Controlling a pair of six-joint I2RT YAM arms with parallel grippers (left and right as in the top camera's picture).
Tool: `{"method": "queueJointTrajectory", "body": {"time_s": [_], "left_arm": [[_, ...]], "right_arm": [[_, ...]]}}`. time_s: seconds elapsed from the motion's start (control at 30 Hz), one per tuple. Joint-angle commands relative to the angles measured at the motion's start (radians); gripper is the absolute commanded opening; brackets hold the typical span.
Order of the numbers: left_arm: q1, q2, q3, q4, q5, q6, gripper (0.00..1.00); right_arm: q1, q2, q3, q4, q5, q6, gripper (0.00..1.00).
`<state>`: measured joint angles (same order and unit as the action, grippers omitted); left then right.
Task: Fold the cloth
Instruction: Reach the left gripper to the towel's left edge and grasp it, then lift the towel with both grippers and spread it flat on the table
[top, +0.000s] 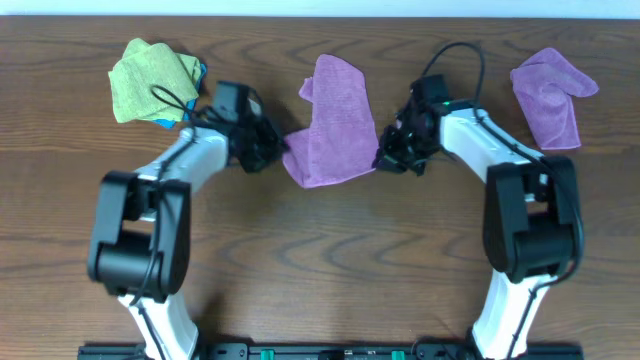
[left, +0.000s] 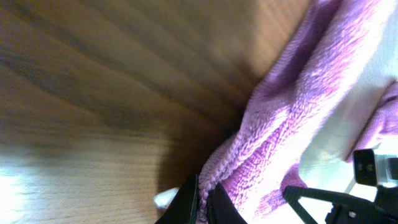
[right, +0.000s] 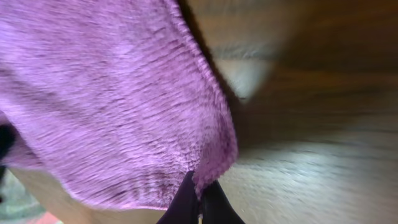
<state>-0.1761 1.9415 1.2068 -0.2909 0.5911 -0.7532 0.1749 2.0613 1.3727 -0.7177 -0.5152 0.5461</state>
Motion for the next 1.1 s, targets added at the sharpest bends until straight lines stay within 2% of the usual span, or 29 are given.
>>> {"method": "queueJointTrajectory", "body": {"time_s": [0.0, 0.27, 0.47, 0.63, 0.87, 1.07], "left_arm": [[0.035, -0.118, 0.114, -0.060, -0.026, 0.101, 0.06], [0.042, -0.277, 0.186, -0.264, -0.068, 0.157, 0.06], [0.042, -0.293, 0.186, -0.336, -0.071, 0.174, 0.06], [0.042, -0.293, 0.185, -0.372, -0.070, 0.180, 0.06], [0.042, -0.293, 0.180, -0.566, -0.115, 0.273, 0.06], [0.034, -0.293, 0.083, -0.600, -0.127, 0.282, 0.06]], "right_arm": [[-0.034, -0.109, 0.002, 0.003, 0.038, -0.032, 0.01], [-0.052, -0.286, 0.002, -0.071, 0.103, -0.074, 0.02], [-0.051, -0.369, 0.002, -0.120, 0.153, -0.099, 0.01], [-0.050, -0.383, 0.002, -0.161, 0.152, -0.101, 0.01], [-0.043, -0.383, 0.001, -0.331, 0.264, -0.125, 0.02], [-0.019, -0.383, -0.065, -0.361, 0.307, -0.125, 0.02]]}}
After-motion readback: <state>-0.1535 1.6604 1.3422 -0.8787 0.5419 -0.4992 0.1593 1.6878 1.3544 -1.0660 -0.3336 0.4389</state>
